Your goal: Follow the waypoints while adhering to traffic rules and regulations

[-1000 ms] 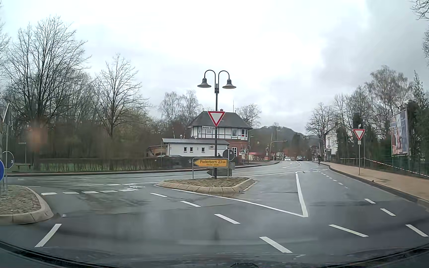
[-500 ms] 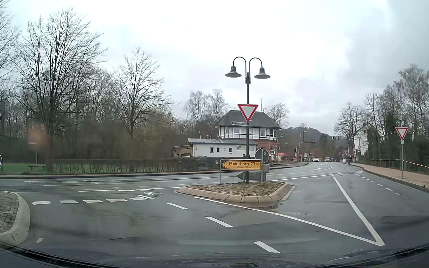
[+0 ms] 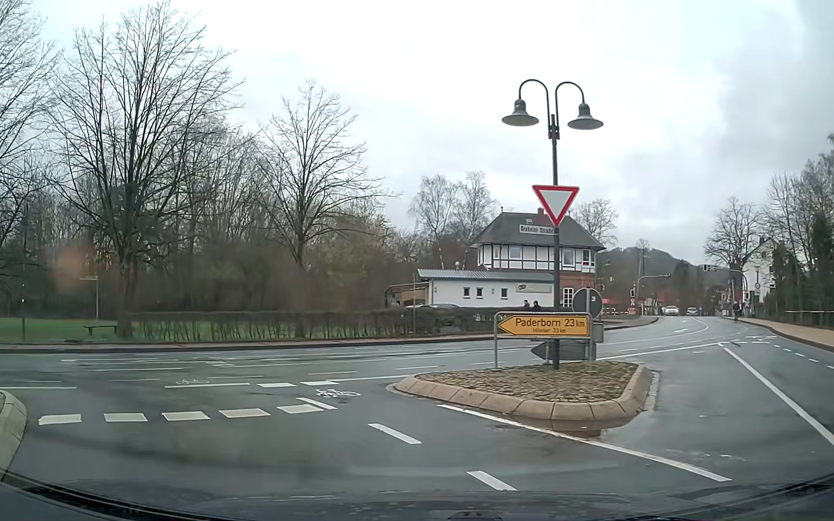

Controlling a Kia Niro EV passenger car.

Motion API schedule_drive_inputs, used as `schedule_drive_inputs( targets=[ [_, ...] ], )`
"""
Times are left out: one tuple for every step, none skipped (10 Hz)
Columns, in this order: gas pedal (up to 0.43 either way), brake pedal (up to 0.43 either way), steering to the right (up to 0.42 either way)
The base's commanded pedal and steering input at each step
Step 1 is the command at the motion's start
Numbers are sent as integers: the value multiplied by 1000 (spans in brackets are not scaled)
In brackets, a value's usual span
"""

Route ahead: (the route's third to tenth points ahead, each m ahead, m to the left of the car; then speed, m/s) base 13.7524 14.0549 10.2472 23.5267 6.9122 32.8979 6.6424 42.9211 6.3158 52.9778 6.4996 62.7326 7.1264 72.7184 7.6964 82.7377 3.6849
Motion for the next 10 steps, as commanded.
schedule_drive_inputs(
  targets=[
    [0,0,-251],
    [0,0,-264],
    [0,0,-275],
    [0,0,-283],
    [0,0,-295],
    [0,0,-306],
    [0,0,-313],
    [0,0,-320],
    [0,0,-325],
    [0,0,-330]
  ],
)
